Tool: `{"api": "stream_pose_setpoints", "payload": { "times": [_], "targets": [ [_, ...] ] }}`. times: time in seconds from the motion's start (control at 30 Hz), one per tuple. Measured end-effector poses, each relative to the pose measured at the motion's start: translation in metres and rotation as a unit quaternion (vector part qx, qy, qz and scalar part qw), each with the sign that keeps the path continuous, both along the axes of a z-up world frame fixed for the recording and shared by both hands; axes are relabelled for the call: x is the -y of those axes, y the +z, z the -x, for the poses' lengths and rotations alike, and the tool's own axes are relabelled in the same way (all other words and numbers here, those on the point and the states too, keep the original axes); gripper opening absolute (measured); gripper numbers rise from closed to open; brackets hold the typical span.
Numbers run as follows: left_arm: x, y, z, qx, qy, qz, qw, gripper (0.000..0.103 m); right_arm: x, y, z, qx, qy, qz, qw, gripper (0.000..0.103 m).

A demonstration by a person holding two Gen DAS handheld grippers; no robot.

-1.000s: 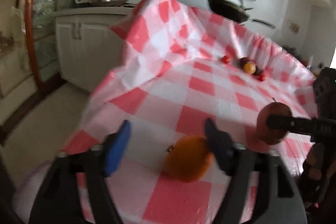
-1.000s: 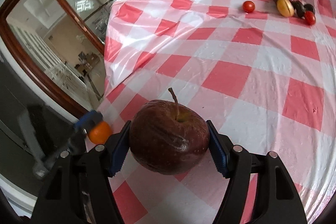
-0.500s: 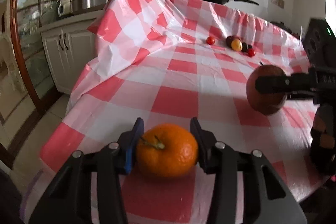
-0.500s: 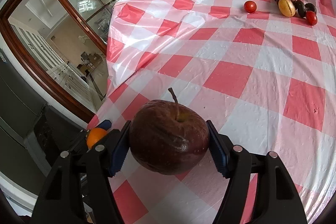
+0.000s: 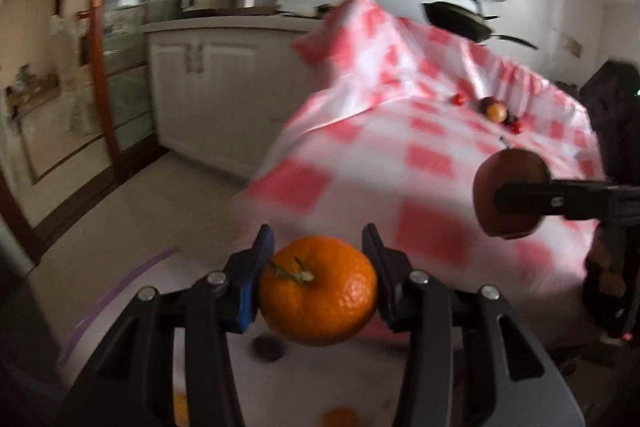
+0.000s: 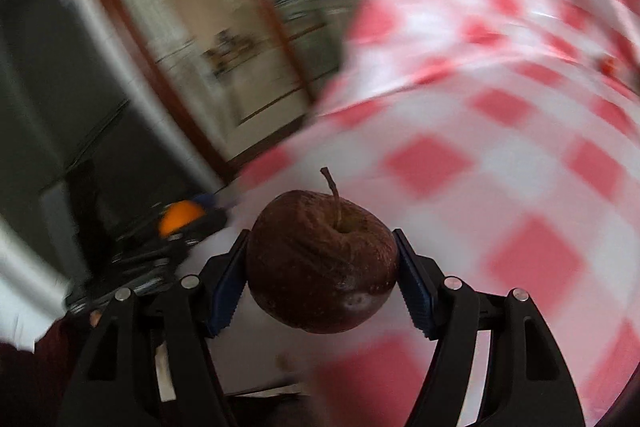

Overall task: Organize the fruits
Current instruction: 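Carry the apple and orange to the white box and open both tools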

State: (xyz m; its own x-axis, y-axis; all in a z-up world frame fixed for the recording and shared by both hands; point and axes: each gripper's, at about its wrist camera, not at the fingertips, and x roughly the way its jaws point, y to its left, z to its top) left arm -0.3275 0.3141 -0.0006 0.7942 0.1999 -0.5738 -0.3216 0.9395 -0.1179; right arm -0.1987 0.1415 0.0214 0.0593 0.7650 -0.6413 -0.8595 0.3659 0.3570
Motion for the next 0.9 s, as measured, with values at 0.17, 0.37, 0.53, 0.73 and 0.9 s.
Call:
{"api": "stream_pose_setpoints", "payload": {
  "times": [0.17,0.37,0.53,0.73,0.9],
  "targets": [
    [-0.034,-0.054,0.033,-0.107,0.067,-0.003,0.992,0.046,-0.063,-0.022,0.07,0.023,0.14,0.051,0.989,0.067],
    [-0.067,-0.127,0.032,-0.251,0.12,0.034,0.9599,0.046,-0.125,-0.119,0.133,0.071,0.24,0.22,0.943,0.067],
    [-0.091,-0.153,0.021,-0.317,0.141,0.083,0.9343,0.046,-0.143,-0.184,0.134,0.075,0.251,0.315,0.912,0.067],
    [-0.088,-0.163,0.015,-0.357,0.141,0.05,0.9219,0.052,-0.144,-0.189,0.136,0.087,0.261,0.331,0.903,0.068],
    [-0.091,-0.146,0.016,-0.337,0.151,0.063,0.9271,0.078,-0.135,-0.157,0.134,0.097,0.25,0.282,0.921,0.086]
  ]
}}
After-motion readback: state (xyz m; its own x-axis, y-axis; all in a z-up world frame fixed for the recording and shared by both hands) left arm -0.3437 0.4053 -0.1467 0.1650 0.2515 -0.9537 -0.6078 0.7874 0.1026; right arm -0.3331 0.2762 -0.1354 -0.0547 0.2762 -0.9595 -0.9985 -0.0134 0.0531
